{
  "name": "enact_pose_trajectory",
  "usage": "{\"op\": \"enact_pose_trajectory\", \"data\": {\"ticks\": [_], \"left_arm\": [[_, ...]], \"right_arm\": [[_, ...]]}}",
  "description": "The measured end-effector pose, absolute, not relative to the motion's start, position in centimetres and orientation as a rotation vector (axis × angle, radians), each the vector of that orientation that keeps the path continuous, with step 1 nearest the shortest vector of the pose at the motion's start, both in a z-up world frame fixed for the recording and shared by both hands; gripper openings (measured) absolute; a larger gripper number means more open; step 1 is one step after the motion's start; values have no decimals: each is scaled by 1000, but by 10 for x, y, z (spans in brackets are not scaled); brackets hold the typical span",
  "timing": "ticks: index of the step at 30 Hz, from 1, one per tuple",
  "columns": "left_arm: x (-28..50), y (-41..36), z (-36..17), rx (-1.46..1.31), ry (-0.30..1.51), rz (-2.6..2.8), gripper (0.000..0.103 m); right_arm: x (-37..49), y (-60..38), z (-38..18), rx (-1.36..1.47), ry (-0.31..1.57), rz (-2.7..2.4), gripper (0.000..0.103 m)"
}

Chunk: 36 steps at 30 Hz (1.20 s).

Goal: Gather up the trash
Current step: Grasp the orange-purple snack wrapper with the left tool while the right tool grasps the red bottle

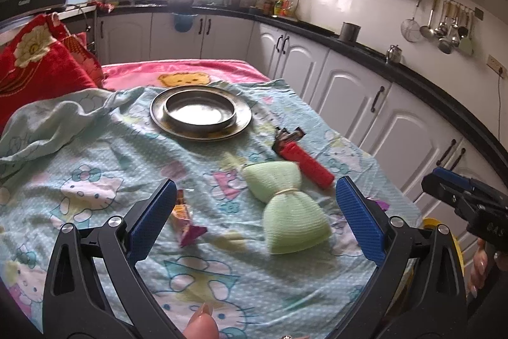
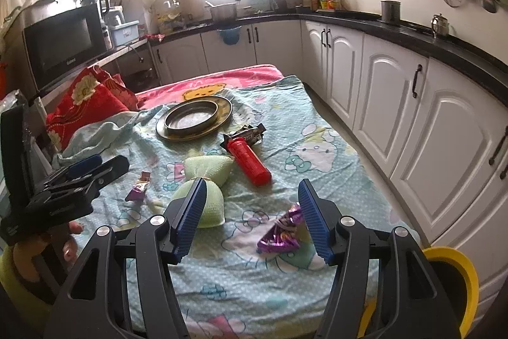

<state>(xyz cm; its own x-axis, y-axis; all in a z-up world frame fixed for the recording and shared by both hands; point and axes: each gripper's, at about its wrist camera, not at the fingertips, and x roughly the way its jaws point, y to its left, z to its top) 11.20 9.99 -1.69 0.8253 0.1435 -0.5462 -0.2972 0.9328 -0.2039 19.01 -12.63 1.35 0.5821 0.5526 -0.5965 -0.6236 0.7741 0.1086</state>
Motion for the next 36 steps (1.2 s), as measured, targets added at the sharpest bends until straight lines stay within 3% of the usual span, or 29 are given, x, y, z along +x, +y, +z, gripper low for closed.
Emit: {"op": "enact_pose_trajectory", "data": {"ticks": [14, 24, 29, 36], "left_arm": [[122, 139, -62, -380, 682, 317, 92], [128, 148, -93, -465, 782, 308, 63], [128, 147, -100, -465, 792, 313, 61], [127, 149, -102, -459, 795, 332, 47]], "right_arm": [[247, -73, -28, -223, 751, 701, 58], [289, -34, -73, -363, 860, 682, 57], [301, -21, -85, -402, 887, 670, 55], [314, -4, -94, -417, 913, 672, 51]]}}
